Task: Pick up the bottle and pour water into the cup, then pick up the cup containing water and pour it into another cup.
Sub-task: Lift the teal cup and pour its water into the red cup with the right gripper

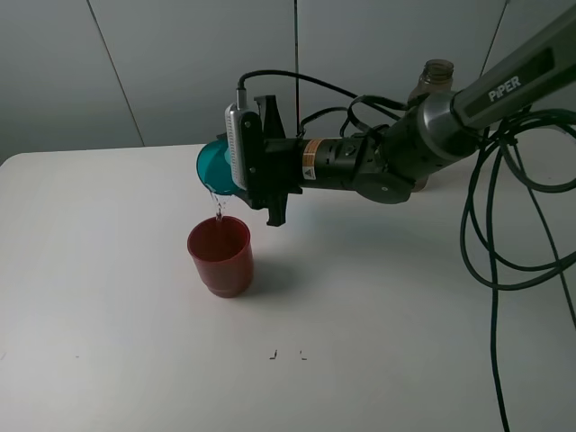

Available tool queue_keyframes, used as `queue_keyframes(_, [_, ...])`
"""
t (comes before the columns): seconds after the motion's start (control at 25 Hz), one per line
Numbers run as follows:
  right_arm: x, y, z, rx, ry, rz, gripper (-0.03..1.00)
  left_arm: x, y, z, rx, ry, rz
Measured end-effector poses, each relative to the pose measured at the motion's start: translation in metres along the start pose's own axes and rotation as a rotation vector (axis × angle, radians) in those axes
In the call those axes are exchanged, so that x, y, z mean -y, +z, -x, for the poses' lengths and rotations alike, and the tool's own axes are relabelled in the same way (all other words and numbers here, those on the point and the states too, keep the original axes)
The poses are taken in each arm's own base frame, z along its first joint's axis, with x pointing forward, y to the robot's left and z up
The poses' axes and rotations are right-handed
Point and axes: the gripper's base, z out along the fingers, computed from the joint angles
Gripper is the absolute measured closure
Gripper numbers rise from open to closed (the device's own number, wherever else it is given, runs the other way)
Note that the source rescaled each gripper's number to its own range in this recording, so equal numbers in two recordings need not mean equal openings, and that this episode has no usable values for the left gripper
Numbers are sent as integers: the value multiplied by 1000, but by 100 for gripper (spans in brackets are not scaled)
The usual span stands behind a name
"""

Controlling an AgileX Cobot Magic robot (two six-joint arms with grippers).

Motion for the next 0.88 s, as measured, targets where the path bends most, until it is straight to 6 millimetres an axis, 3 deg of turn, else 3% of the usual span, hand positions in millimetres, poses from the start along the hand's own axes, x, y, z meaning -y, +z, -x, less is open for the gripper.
queue_keyframes(0.88, [1,0,1,6,-240,-9,93,0,0,0,0,0,0])
